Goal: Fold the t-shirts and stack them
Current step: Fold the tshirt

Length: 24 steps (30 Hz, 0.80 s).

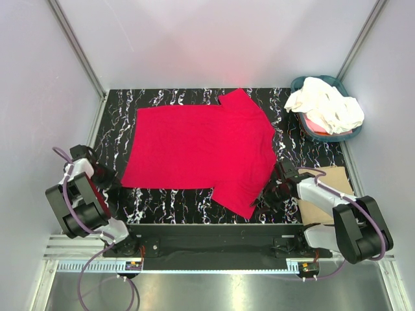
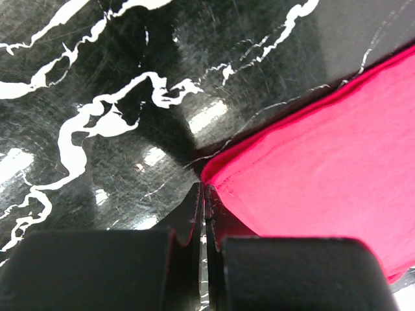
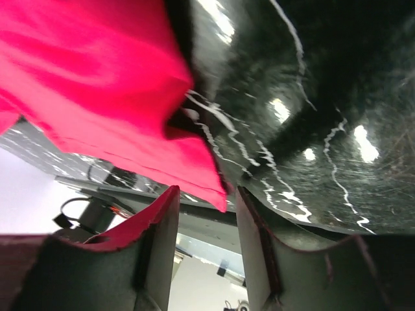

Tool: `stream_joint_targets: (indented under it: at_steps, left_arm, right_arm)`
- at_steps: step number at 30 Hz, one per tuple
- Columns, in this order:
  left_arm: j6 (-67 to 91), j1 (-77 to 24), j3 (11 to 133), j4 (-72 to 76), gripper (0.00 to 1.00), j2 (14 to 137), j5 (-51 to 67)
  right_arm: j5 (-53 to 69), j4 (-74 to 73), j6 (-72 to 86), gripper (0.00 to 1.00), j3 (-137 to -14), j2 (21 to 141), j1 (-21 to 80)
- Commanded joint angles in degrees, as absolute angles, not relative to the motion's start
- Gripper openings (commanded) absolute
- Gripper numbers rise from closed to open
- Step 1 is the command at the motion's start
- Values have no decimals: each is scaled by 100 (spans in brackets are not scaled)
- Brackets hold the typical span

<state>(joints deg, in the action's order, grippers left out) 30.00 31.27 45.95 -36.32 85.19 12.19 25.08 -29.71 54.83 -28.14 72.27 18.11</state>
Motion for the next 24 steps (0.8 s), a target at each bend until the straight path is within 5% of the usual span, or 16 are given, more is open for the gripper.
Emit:
stream_joint_targets:
  at_steps: [1, 20, 24]
  left_arm:
    - [2918, 3103, 4570, -3533, 0, 8288, 1160]
    - [2971, 3076, 4561, -3524, 0, 8271, 1063]
    - [2971, 3076, 4570, -3524, 0, 8262, 1055]
  right_arm:
    - [2549, -3015, 5511, 47, -2672, 7172, 1951]
    - [2567, -2329, 5809, 41, -2355, 7673, 2347]
    - [2505, -2276, 5818, 31, -2364, 7708, 2347]
